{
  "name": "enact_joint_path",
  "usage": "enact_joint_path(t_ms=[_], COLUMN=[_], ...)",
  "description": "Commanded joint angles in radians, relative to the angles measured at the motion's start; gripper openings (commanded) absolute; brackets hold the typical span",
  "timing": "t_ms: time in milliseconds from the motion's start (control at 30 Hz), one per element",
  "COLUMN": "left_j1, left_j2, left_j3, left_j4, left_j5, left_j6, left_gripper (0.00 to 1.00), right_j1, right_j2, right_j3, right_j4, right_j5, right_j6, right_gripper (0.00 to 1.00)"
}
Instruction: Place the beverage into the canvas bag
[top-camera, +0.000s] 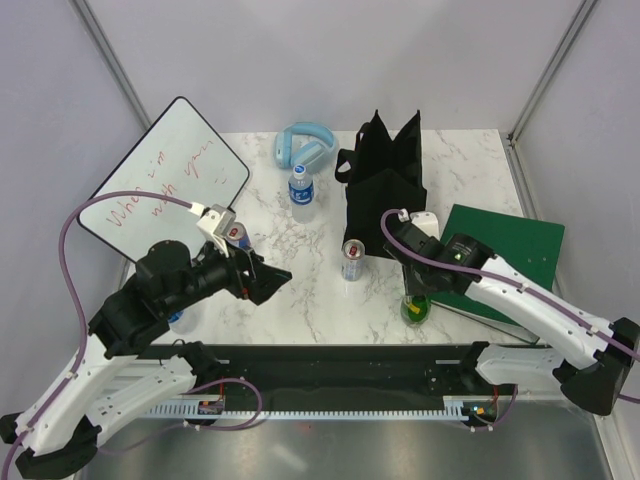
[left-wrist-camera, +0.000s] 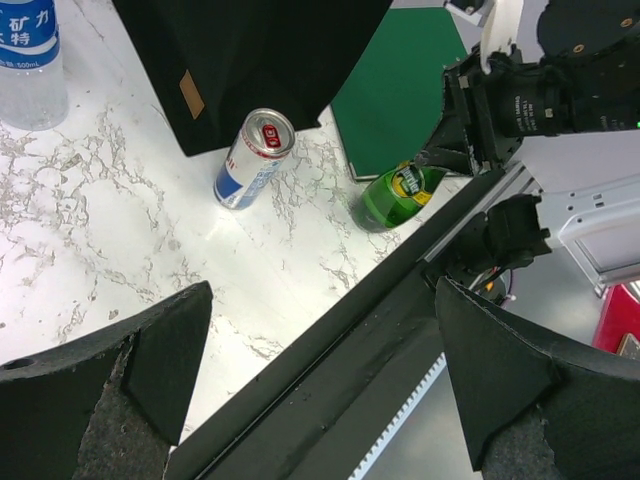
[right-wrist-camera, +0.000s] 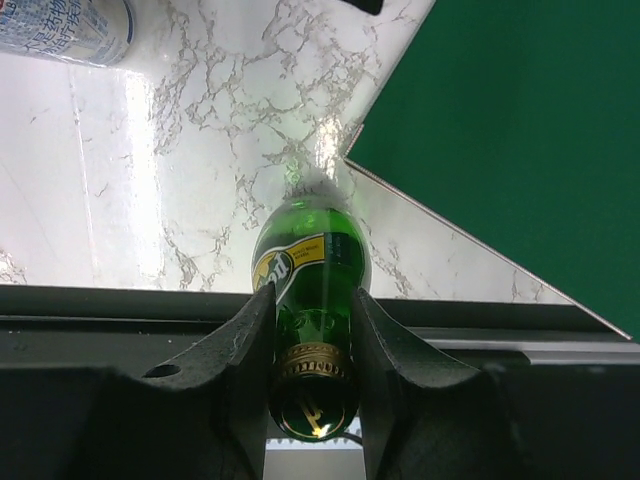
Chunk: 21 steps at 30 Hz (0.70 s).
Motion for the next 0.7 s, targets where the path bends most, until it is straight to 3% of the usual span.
enact_joint_path(t_ms=[0, 433, 500, 533, 567, 667], left_j1=[0.002, 0.002, 0.004, 0.002, 0.004, 0.004], left_j2=[-0.02, -0.005, -0.003, -0.002, -0.003, -0.003], left_j3=[-0.012, -0.006, -0.006, -0.008, -0.008, -0.008], left_j4=[0.047, 0.056, 0.056, 0.057, 0.057, 0.057], left_j5=[0.006, 0.011, 0.015, 0.017, 0.018, 0.015], left_j6=[-0.038, -0.041, -0.044, -0.046, -0.046, -0.047], left_gripper=[0.99, 0.99, 0.99, 0.99, 0.99, 0.99], right_j1=[0.0, -0.002, -0.002, -0.002, 0.0, 0.0], right_j2=[-0.018, -0.148, -0.153, -0.159, -0.168, -0.174], right_j3=[-0.016, -0.151, -0.16, -0.162, -0.159, -0.14], right_j4=[0.084, 0.204, 0.201, 0.202, 0.202, 0.192], right_j5=[0.015, 0.063, 0.06, 0.06, 0.06, 0.048], right_j6=[-0.045, -0.001, 0.007, 0.01, 0.01, 0.005], right_gripper=[0.0, 0.02, 0.17, 0.37, 0.46, 0.55])
